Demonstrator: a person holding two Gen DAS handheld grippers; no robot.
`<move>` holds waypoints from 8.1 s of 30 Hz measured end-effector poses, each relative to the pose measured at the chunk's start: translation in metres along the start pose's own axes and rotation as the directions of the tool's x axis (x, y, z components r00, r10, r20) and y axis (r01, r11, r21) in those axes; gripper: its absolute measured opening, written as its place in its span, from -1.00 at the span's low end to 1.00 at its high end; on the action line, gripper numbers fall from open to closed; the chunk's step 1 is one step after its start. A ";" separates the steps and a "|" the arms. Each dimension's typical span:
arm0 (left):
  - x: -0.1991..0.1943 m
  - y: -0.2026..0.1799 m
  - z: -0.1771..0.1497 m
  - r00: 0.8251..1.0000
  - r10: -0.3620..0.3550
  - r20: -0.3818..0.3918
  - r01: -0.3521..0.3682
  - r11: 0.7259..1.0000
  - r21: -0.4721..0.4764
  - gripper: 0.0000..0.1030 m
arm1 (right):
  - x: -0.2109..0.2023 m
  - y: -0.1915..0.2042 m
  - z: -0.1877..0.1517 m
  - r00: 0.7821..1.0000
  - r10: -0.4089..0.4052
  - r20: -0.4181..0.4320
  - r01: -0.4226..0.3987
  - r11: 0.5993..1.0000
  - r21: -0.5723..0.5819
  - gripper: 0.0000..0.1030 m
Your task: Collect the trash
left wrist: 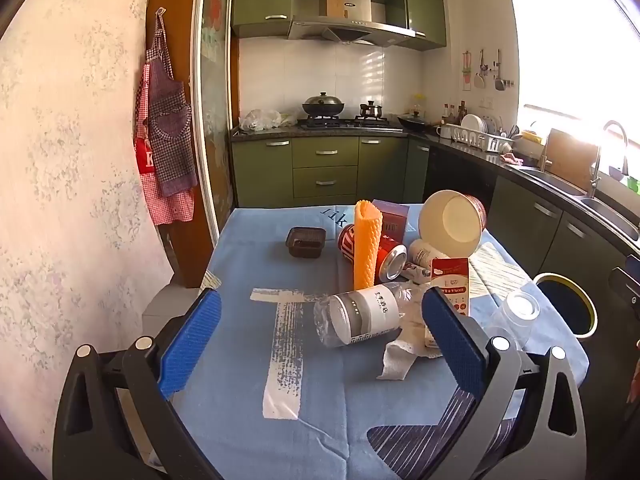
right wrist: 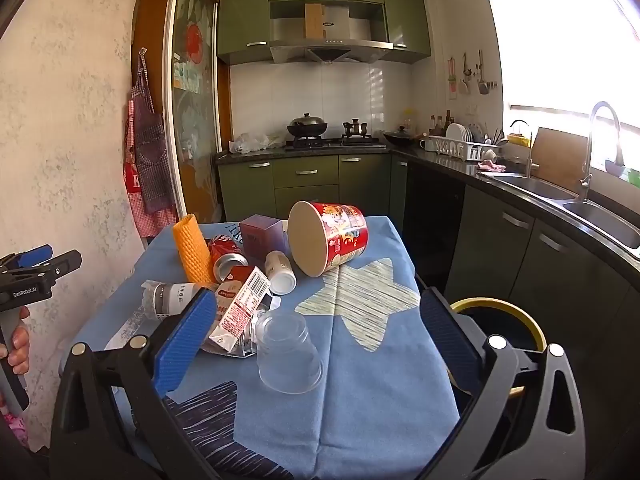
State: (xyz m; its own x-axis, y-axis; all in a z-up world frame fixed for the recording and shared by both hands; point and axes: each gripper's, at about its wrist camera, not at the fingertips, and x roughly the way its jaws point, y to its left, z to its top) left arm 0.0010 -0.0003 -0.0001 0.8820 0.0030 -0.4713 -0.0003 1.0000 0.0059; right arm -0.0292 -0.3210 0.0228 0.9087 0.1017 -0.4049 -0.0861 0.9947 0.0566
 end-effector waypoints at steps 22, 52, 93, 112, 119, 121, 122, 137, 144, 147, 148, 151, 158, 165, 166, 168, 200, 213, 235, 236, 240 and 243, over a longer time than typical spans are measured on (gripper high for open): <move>0.009 -0.005 -0.003 1.000 0.015 -0.019 -0.015 1.000 0.019 0.93 | 0.007 -0.009 -0.003 1.000 -0.006 -0.008 0.007 1.000 0.029 0.88; 0.013 -0.008 -0.005 0.999 0.003 -0.034 -0.002 1.000 0.029 0.93 | 0.013 -0.016 -0.009 0.999 -0.032 -0.017 0.032 0.999 0.040 0.88; 0.014 -0.005 -0.006 0.999 -0.008 -0.046 0.009 1.000 0.015 0.93 | 0.017 -0.014 -0.009 0.999 -0.031 -0.038 0.033 0.999 0.042 0.88; 0.110 0.018 0.035 0.997 -0.006 -0.074 0.007 1.000 0.013 0.93 | 0.091 -0.028 0.040 0.995 -0.065 -0.082 0.063 0.997 -0.035 0.88; 0.194 0.046 0.064 0.996 0.008 -0.089 -0.011 0.999 -0.035 0.93 | 0.205 -0.020 0.071 0.980 -0.056 -0.193 0.034 0.993 -0.113 0.88; 0.216 0.050 0.070 0.995 0.011 -0.094 -0.014 0.999 -0.036 0.93 | 0.235 -0.016 0.074 0.976 -0.062 -0.208 0.033 0.990 -0.140 0.88; 0.225 0.051 0.074 0.995 0.014 -0.096 -0.017 0.999 -0.035 0.93 | 0.249 -0.014 0.075 0.973 -0.082 -0.217 0.049 0.987 -0.154 0.88; 0.299 0.040 0.065 0.989 -0.024 -0.144 0.020 0.999 -0.032 0.93 | 0.320 -0.025 0.067 0.951 -0.250 -0.180 0.216 0.958 -0.190 -0.28; 0.303 0.037 0.058 0.989 -0.032 -0.143 0.030 0.999 -0.017 0.93 | 0.333 -0.067 0.093 0.943 -0.087 -0.322 0.091 0.996 -0.003 -0.81; 0.300 0.037 0.055 0.989 -0.044 -0.143 0.040 0.999 -0.027 0.93 | 0.341 -0.097 0.104 0.901 0.074 -0.428 0.005 0.984 0.180 -0.88; 0.299 0.037 0.055 0.989 -0.048 -0.143 0.044 0.999 -0.030 0.93 | 0.340 -0.109 0.107 0.888 0.111 -0.446 -0.005 0.973 0.232 -0.89; 0.296 0.040 0.055 0.989 -0.059 -0.137 0.054 0.998 -0.035 0.93 | 0.322 -0.149 0.112 0.865 0.174 -0.471 0.004 0.936 0.353 -0.90; 0.283 0.039 0.058 0.991 -0.083 -0.108 0.079 0.996 -0.040 0.93 | 0.233 -0.262 0.080 0.827 0.073 -0.557 0.246 0.844 0.477 -0.89; 0.274 0.036 0.061 0.992 -0.095 -0.081 0.092 0.995 -0.037 0.93 | 0.187 -0.339 0.013 0.706 -0.015 -0.708 0.487 0.736 0.470 -0.88; 0.274 0.037 0.061 0.992 -0.099 -0.081 0.096 0.995 -0.041 0.93 | 0.188 -0.347 0.003 0.699 -0.011 -0.715 0.497 0.726 0.475 -0.87; 0.274 0.038 0.062 0.991 -0.106 -0.082 0.103 0.994 -0.049 0.93 | 0.195 -0.354 -0.009 0.676 0.011 -0.737 0.510 0.714 0.479 -0.83; 0.239 -0.022 0.058 0.935 -0.325 -0.144 0.342 0.932 0.120 0.70 | 0.203 -0.313 -0.044 0.711 0.033 -0.702 0.412 0.789 0.455 0.01; 0.211 -0.047 0.071 0.912 -0.382 -0.149 0.404 0.899 0.169 -0.71 | 0.191 -0.320 -0.053 0.747 0.067 -0.662 0.364 0.791 0.491 0.01; 0.104 -0.335 0.107 0.633 -0.701 -0.329 0.768 0.511 0.387 -0.70 | 0.042 -0.326 -0.084 0.891 -0.089 -0.445 0.335 0.790 0.513 0.04; 0.105 -0.352 0.103 0.616 -0.706 -0.349 0.782 0.495 0.379 -0.70 | 0.036 -0.327 -0.087 0.895 -0.098 -0.435 0.338 0.786 0.518 0.05; 0.119 -0.421 0.080 0.560 -0.709 -0.429 0.828 0.470 0.305 -0.68 | 0.021 -0.337 -0.099 0.906 -0.108 -0.409 0.337 0.769 0.543 0.11; 0.134 -0.460 0.061 0.543 -0.706 -0.456 0.838 0.489 0.241 -0.66 | 0.019 -0.343 -0.108 0.909 -0.106 -0.402 0.337 0.756 0.562 0.11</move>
State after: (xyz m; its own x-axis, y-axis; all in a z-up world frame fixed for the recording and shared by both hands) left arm 0.1484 -0.4600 -0.0126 0.2639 -0.7017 -0.6618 0.8531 0.4900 -0.1793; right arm -0.0266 -0.6588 -0.1026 0.6714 -0.0067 -0.7411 0.4702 0.7768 0.4190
